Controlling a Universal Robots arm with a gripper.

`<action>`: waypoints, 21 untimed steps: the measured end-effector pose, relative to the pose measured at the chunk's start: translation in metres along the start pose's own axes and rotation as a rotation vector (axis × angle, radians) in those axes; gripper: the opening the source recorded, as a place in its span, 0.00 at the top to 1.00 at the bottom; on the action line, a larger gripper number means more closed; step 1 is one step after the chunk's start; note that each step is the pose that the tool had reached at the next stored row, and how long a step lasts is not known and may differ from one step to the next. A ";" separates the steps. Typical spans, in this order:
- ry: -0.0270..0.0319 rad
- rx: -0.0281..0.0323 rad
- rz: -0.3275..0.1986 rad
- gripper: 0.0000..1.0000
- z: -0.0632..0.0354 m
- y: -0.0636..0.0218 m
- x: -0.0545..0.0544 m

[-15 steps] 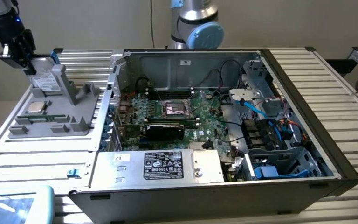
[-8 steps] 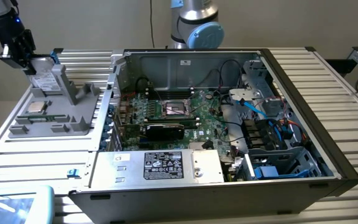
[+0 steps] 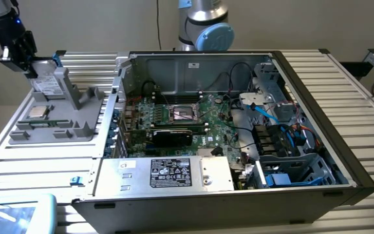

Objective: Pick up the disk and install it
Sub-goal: 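Pick up the disk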

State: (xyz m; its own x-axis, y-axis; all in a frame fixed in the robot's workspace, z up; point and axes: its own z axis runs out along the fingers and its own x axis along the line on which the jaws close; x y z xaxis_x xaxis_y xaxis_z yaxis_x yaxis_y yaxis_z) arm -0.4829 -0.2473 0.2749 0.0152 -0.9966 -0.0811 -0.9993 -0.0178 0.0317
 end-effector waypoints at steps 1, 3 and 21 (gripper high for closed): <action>0.0000 0.0002 0.000 0.61 -0.0007 0.0000 0.000; 0.0000 0.0004 0.000 0.61 -0.0023 0.0001 0.000; -0.0013 -0.0042 0.002 0.61 -0.0005 -0.0009 0.001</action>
State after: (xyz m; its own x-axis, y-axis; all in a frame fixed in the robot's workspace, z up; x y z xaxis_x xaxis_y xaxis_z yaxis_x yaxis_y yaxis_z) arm -0.4820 -0.2487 0.2752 0.0133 -0.9965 -0.0824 -0.9992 -0.0163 0.0361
